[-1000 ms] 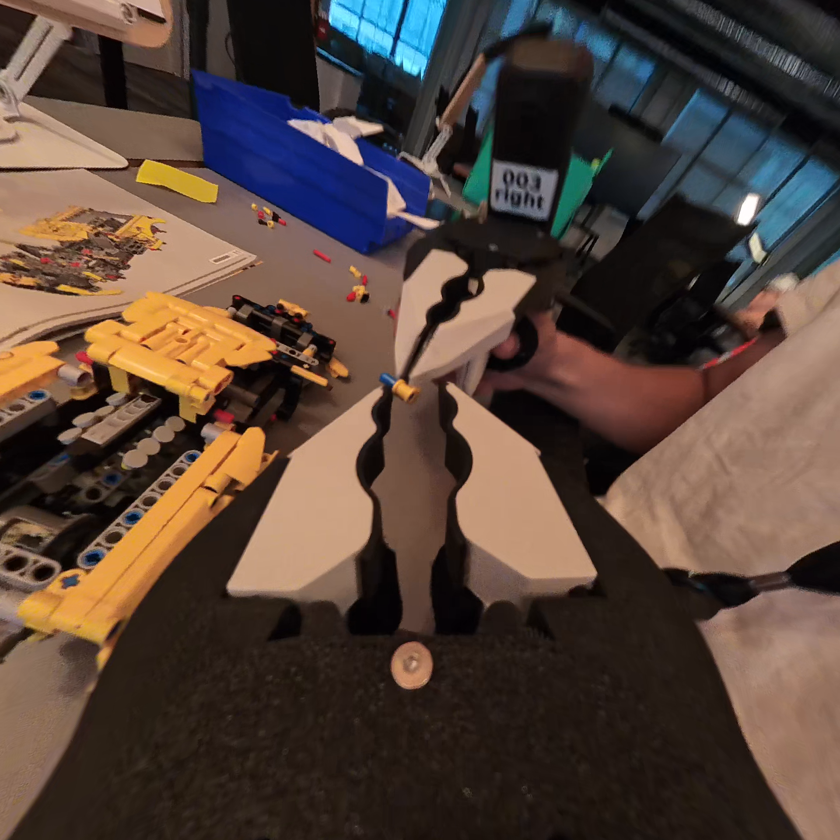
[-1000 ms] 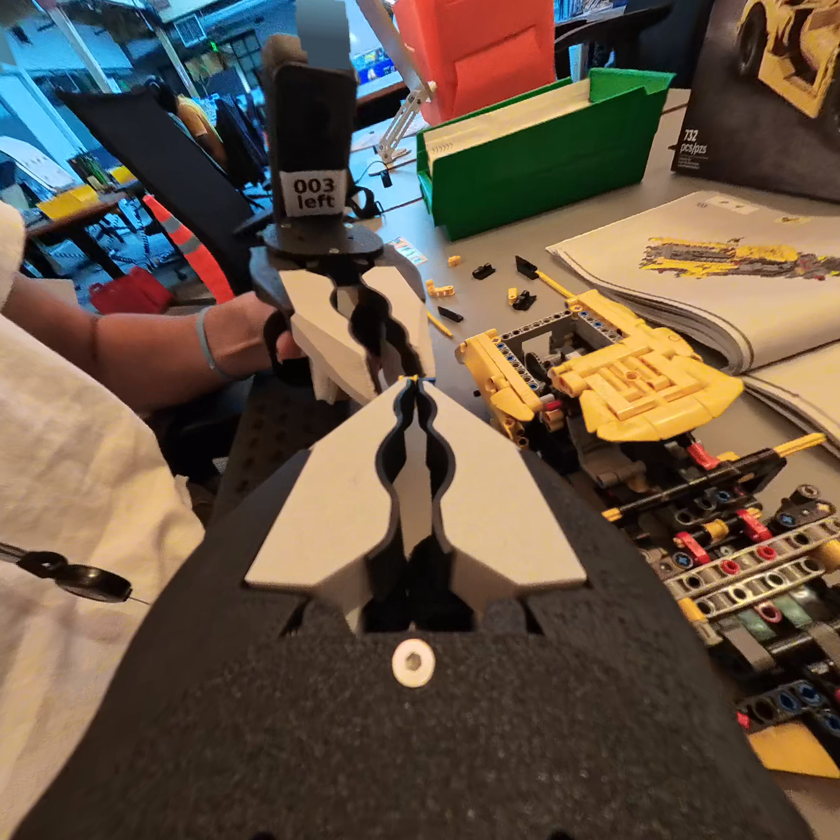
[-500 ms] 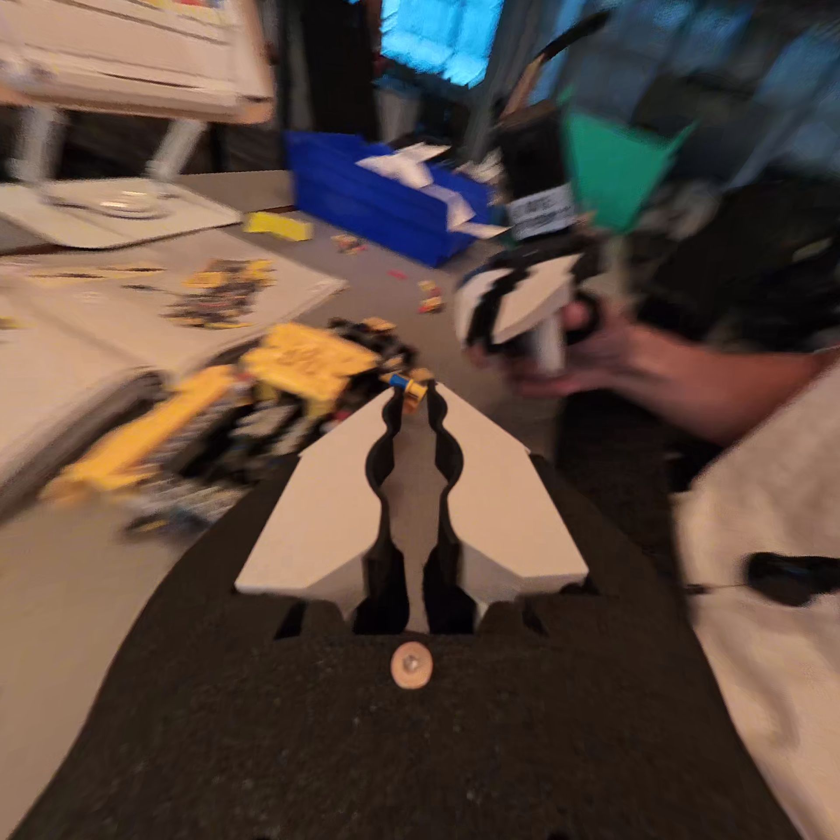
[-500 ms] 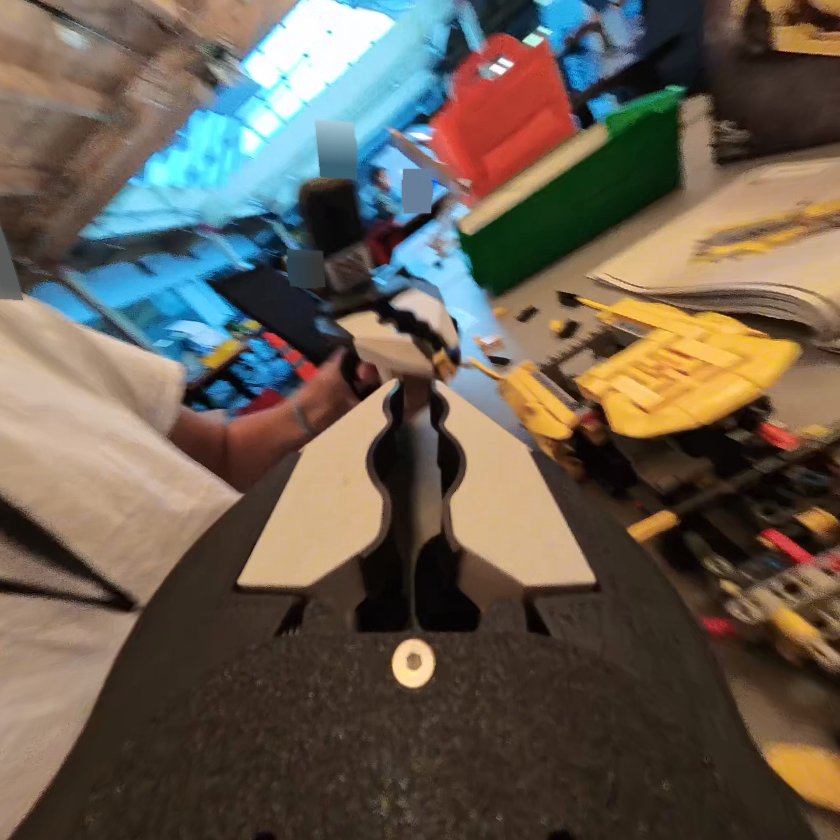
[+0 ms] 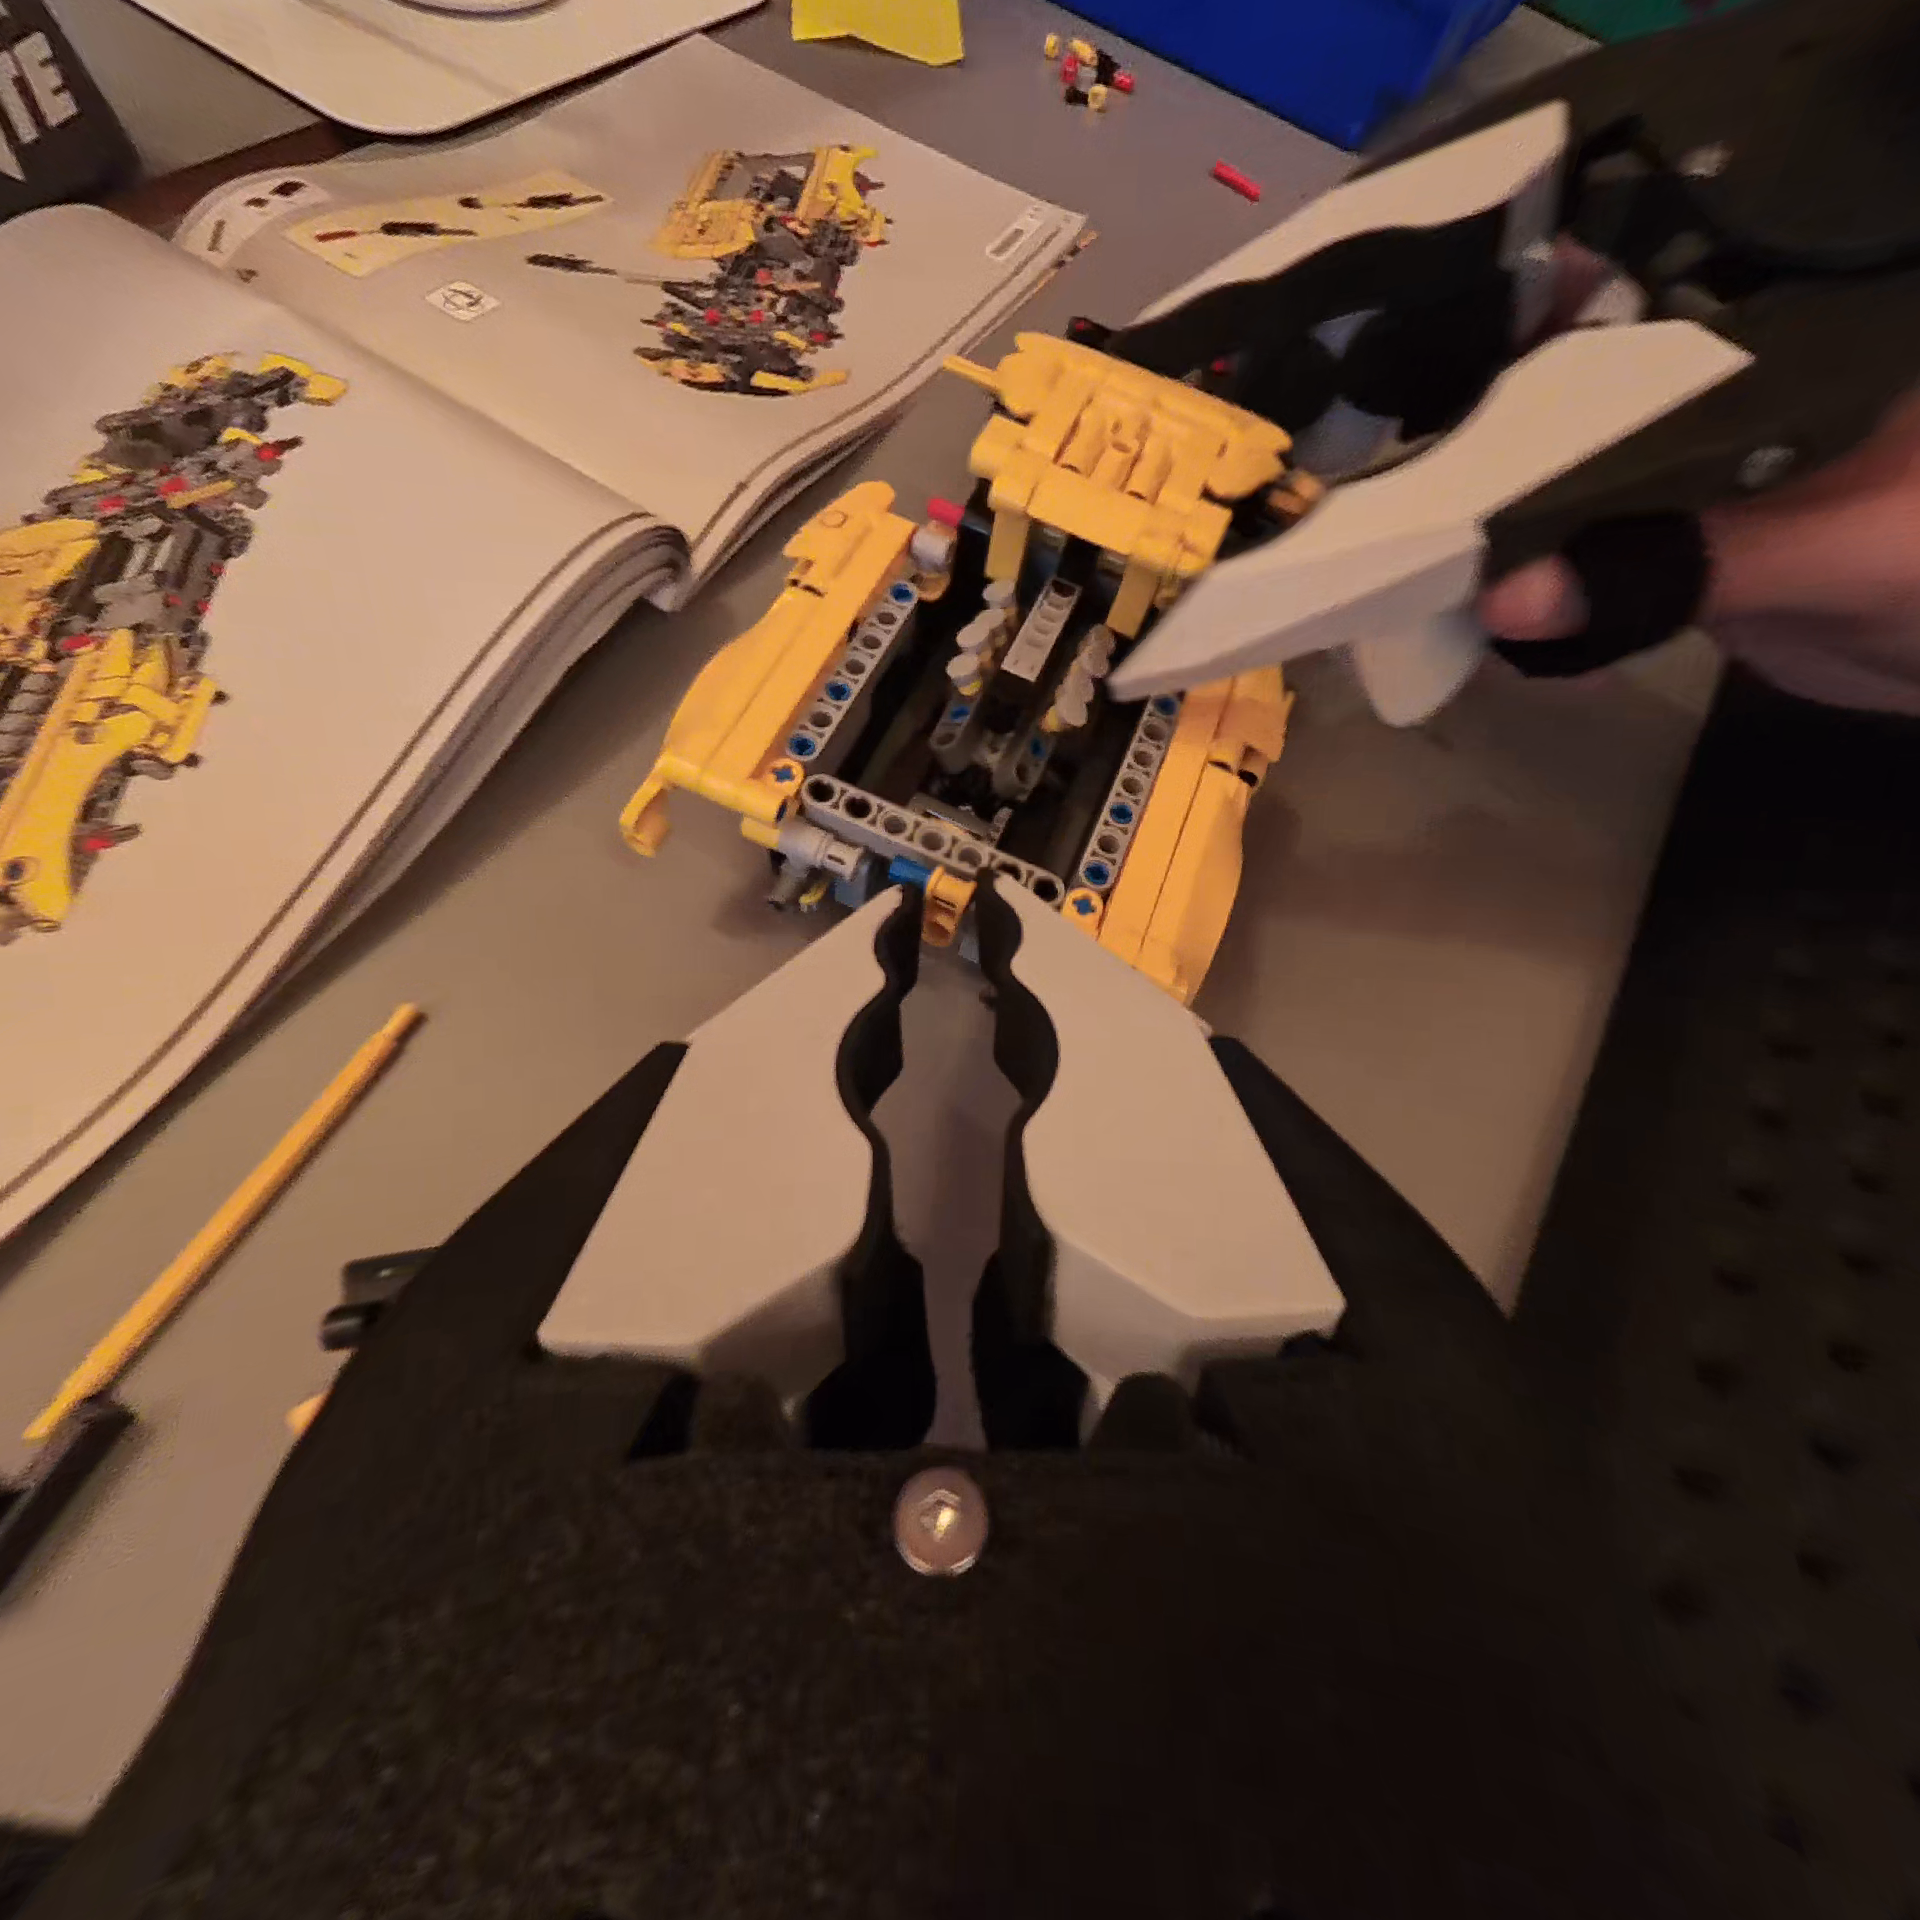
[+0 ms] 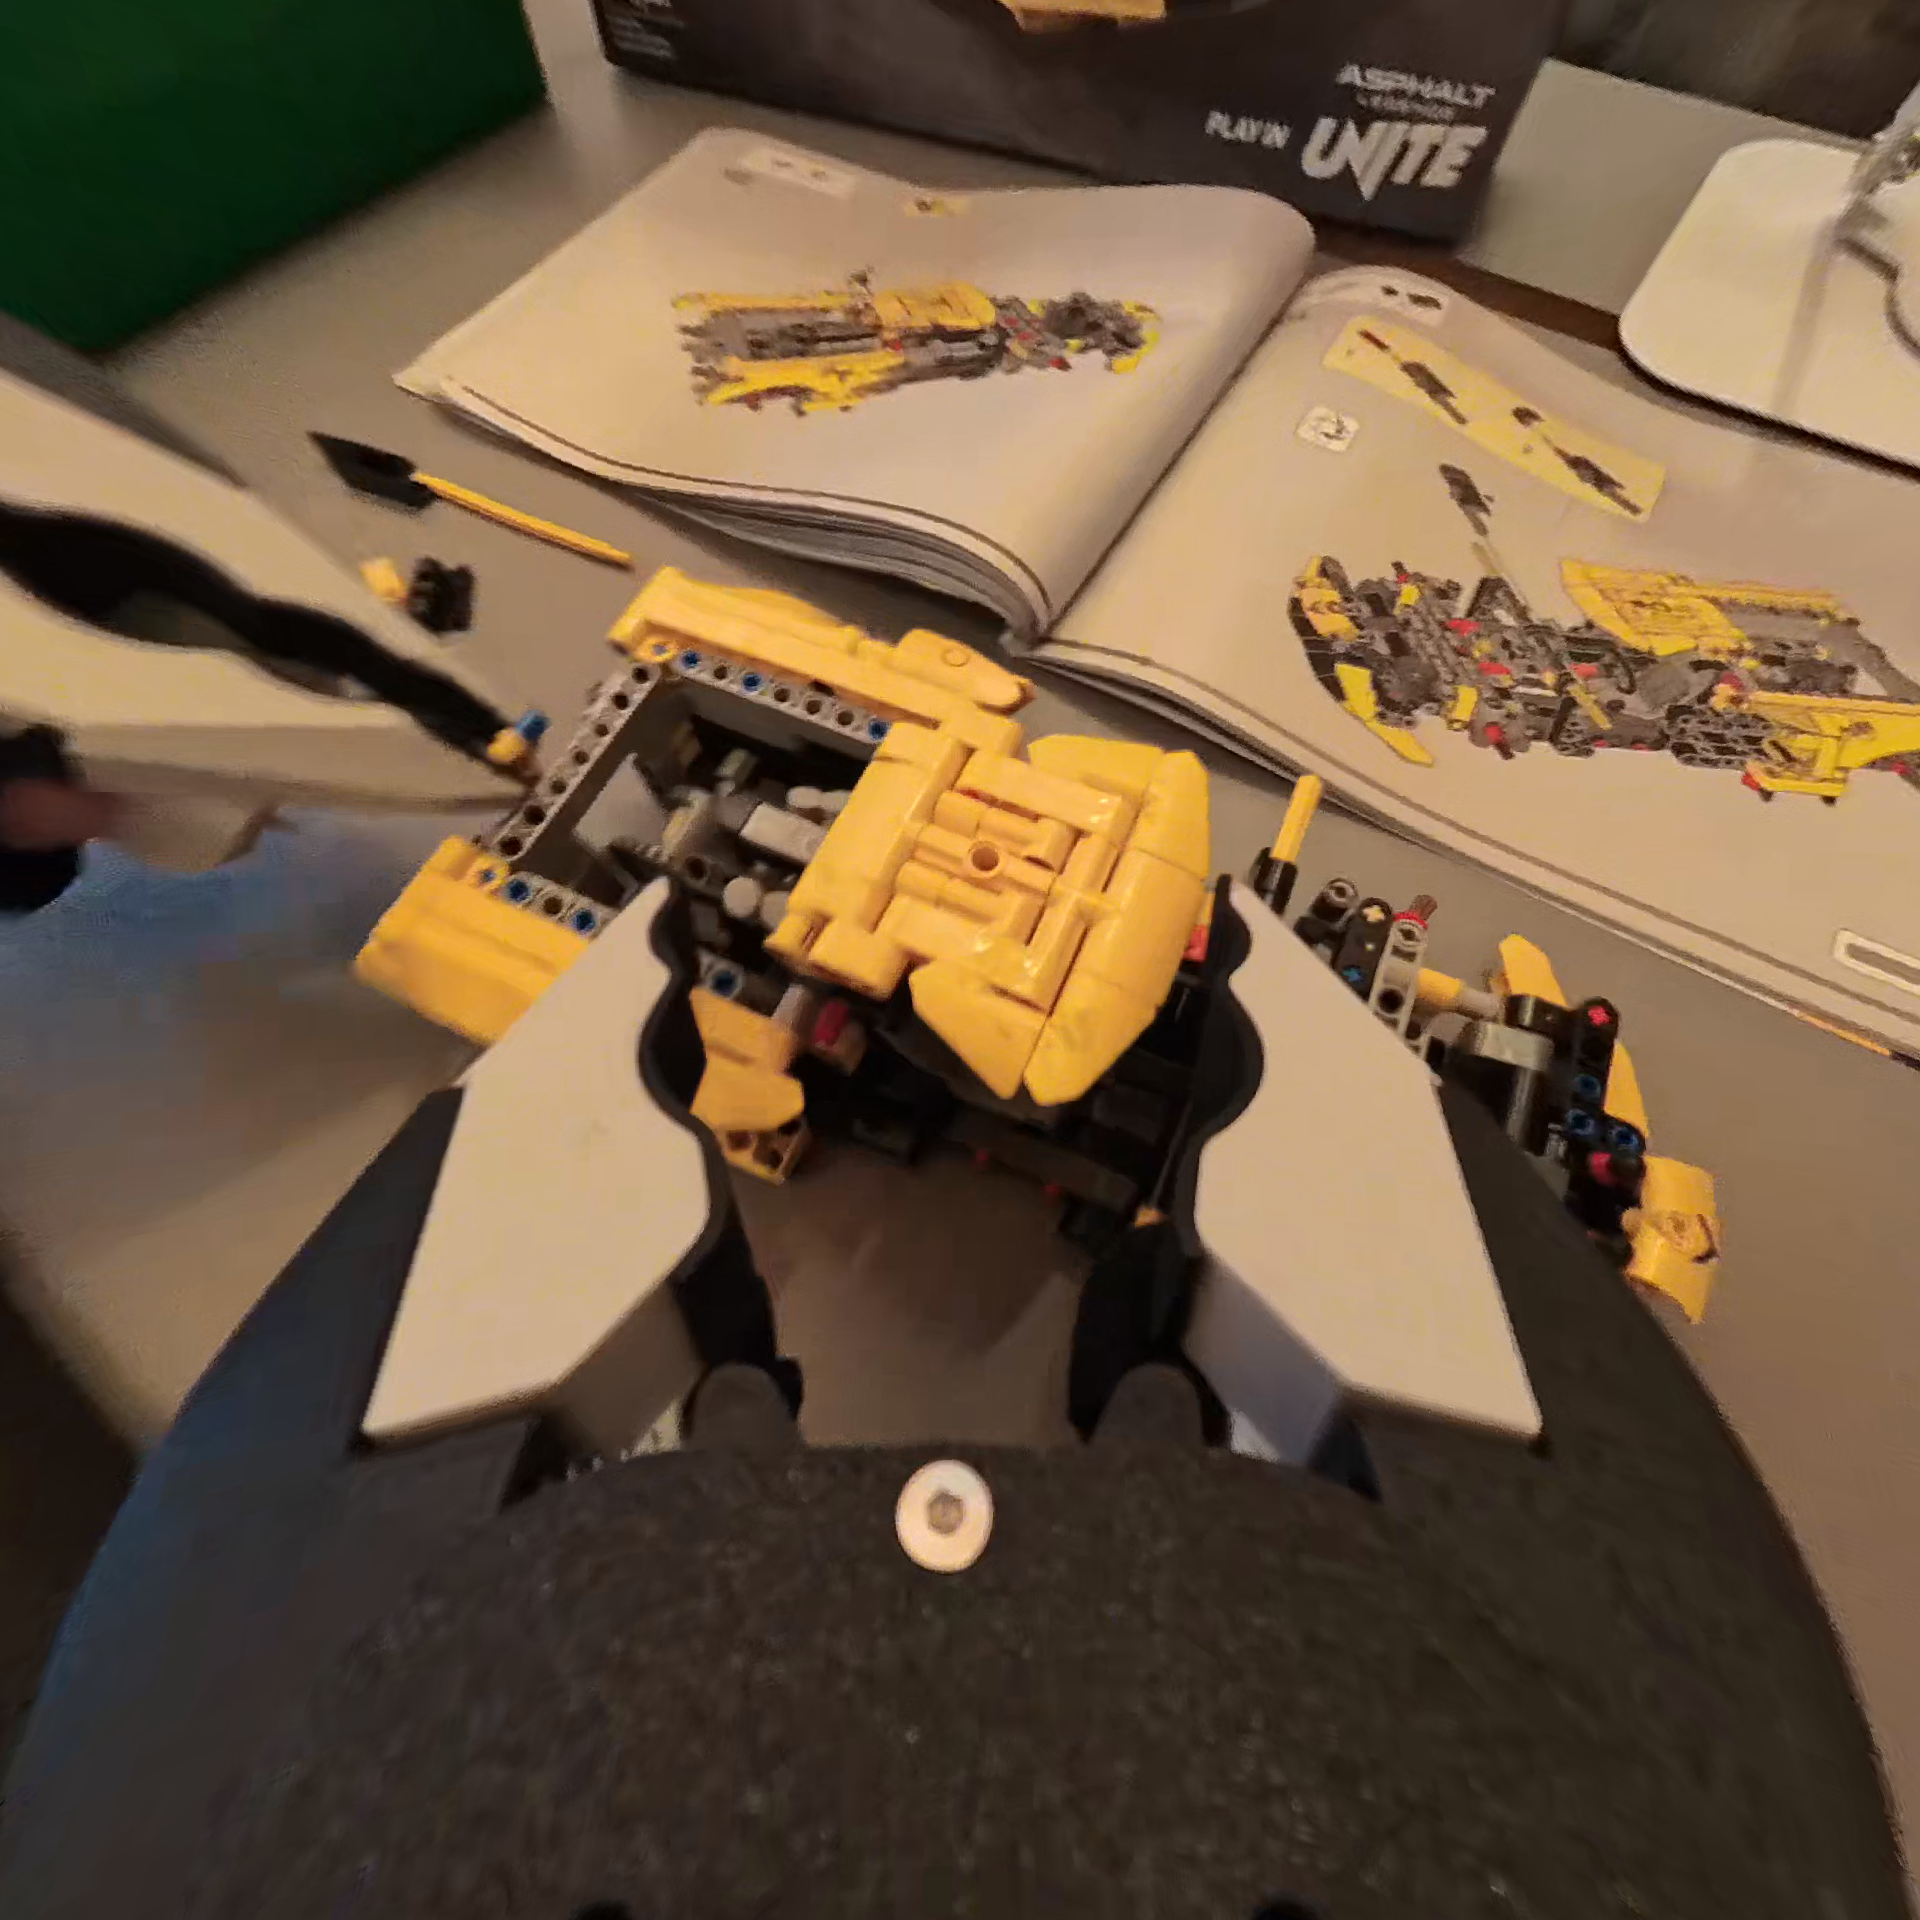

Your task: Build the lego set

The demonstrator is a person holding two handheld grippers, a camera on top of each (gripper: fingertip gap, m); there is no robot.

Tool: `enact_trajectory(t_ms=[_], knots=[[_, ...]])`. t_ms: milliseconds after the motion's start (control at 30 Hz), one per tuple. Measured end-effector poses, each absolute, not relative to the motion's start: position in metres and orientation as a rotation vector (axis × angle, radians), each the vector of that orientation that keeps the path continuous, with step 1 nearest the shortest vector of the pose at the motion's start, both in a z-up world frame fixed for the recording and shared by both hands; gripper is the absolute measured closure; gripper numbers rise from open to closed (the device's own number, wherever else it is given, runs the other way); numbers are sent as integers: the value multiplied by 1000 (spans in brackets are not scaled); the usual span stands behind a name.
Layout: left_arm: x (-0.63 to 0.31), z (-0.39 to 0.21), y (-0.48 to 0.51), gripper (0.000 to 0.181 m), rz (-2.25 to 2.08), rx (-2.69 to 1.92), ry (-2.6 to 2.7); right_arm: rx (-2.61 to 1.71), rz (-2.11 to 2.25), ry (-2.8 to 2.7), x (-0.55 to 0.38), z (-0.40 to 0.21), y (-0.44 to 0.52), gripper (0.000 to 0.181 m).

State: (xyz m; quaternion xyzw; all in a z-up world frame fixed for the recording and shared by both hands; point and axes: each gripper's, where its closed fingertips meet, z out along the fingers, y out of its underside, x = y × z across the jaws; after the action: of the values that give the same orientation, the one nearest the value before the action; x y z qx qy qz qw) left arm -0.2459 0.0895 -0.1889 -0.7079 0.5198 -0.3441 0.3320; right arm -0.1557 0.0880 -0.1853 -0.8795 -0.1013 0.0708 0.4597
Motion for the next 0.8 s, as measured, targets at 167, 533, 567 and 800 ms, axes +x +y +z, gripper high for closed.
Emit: enact_trajectory(t_ms=[167, 533, 567, 800], knots=[[-242, -185, 65, 171, -920, -1800, 1420, -2254, 170, -336, -145, -195, 86, 99], [-234, -144, 24, 172, -1182, -1395, 1666, -1920, 618, -1431, -163, -195, 15, 100], [-229, -145, 19, 172, -1221, -1373, 1685, -1862, 642, -1539, -164, -195, 9, 100], [-201, -155, 13, 171, -1114, -1304, 1752, -2055, 656, -1401, -148, -175, 18, 93]])
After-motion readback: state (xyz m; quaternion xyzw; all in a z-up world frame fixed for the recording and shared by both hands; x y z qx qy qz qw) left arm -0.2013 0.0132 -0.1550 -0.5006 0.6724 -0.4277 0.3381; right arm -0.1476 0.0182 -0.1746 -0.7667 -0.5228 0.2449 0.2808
